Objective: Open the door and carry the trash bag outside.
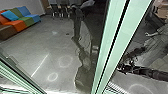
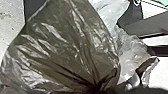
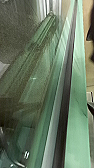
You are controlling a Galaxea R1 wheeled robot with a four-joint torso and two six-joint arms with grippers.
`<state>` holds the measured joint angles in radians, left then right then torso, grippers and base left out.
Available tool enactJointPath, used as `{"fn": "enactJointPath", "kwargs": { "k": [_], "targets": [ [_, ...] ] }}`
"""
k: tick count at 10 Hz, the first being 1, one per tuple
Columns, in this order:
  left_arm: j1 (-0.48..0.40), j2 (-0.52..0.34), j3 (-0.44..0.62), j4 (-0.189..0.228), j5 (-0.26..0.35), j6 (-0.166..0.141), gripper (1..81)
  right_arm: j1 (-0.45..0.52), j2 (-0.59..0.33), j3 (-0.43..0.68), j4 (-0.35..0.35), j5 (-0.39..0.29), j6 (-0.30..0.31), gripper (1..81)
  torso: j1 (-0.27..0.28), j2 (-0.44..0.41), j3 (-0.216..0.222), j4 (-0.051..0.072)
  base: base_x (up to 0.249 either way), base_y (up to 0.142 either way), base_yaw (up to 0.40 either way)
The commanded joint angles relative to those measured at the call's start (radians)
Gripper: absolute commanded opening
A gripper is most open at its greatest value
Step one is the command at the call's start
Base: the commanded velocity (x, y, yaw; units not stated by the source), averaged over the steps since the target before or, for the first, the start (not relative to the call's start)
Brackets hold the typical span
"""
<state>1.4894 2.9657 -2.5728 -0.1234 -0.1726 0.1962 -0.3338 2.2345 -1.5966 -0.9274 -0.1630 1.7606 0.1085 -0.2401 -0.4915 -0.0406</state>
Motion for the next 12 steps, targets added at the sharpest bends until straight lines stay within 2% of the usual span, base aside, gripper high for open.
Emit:
{"fn": "enactJointPath", "kwargs": {
  "k": [1, 2, 3, 4, 6, 7, 9, 11, 12],
  "targets": [
    [0.01, 0.004, 0.013, -0.001, 0.081, -0.001, 1.0, 0.259, -0.108, -0.213, 0.167, -0.63, -0.394, 81.1, 0.0, 0.0, 0.0, 0.0, 0.0, 0.0, 0.0],
    [0.009, 0.006, 0.013, 0.001, 0.081, -0.001, 1.0, 0.288, -0.108, -0.247, 0.147, -0.702, -0.441, 81.1, 0.0, 0.0, 0.0, 0.0, 0.0, 0.0, 0.0],
    [0.009, 0.009, 0.013, 0.001, 0.081, -0.001, 1.0, 0.298, -0.106, -0.267, 0.096, -0.74, -0.469, 81.1, 0.0, 0.0, 0.0, 0.0, 0.0, 0.0, 0.0],
    [0.009, 0.012, 0.013, 0.001, 0.081, 0.0, 1.0, 0.298, -0.103, -0.282, -0.008, -0.795, -0.474, 81.1, -0.001, 0.0, 0.0, 0.0, 0.0, 0.0, 0.0],
    [0.01, 0.009, 0.013, 0.002, 0.081, 0.0, 1.0, 0.305, -0.099, -0.325, -0.164, -0.864, -0.472, 81.1, -0.001, 0.0, 0.0, 0.0, 0.0, 0.0, 0.0],
    [0.009, 0.012, 0.013, 0.004, 0.081, 0.0, 1.0, 0.308, -0.11, -0.322, -0.284, -0.913, -0.463, 81.1, -0.001, 0.0, 0.0, 0.001, 0.0, 0.0, 0.0],
    [0.007, 0.021, 0.013, 0.008, 0.079, 0.0, 1.0, 0.293, -0.137, -0.318, -0.394, -0.915, -0.457, 81.1, 0.0, 0.0, 0.0, 0.002, 0.0, 0.0, 0.0],
    [0.007, 0.021, 0.013, 0.01, 0.081, 0.0, 1.0, 0.282, -0.138, -0.336, -0.54, -0.917, -0.446, 81.1, 0.0, 0.0, 0.0, 0.003, 0.0, 0.0, 0.0],
    [0.007, 0.02, 0.013, 0.01, 0.081, 0.0, 1.0, 0.296, -0.148, -0.345, -0.571, -0.919, -0.438, 81.1, 0.0, 0.0, 0.0, 0.003, 0.0, 0.0, 0.0]
  ]
}}
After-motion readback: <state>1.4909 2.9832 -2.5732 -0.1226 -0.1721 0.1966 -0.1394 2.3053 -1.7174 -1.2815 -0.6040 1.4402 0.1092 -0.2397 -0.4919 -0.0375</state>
